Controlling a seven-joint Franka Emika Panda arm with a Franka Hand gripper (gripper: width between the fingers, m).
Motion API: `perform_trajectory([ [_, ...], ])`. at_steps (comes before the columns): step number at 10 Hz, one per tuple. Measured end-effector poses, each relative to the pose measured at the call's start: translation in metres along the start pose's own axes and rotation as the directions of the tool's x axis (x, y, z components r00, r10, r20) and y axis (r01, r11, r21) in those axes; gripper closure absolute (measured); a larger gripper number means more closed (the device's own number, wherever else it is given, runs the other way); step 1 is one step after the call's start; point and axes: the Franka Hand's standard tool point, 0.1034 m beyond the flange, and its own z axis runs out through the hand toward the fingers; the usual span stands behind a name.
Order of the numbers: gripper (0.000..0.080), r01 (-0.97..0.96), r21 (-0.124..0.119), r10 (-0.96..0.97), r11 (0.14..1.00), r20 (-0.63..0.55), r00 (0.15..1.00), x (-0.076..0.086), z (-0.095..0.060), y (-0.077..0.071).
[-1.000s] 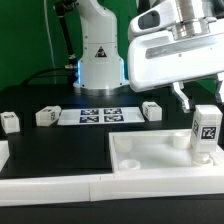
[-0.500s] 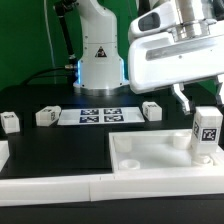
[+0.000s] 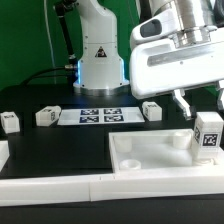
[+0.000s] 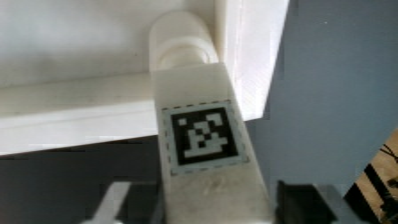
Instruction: Assemble square table
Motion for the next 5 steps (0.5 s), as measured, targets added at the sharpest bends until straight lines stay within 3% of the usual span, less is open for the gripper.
perform_trajectory([
  [1,0.0286,0.0,0.0,0.0,1.0,0.0,1.0,0.0,0.0,0.0],
  [2,0.0286,0.0,0.0,0.0,1.0,0.0,1.0,0.0,0.0,0.0],
  [3,0.0179,0.0,0.0,0.0,1.0,0.0,1.0,0.0,0.0,0.0],
  [5,0.0158,0.0,0.0,0.0,1.0,0.0,1.0,0.0,0.0,0.0],
])
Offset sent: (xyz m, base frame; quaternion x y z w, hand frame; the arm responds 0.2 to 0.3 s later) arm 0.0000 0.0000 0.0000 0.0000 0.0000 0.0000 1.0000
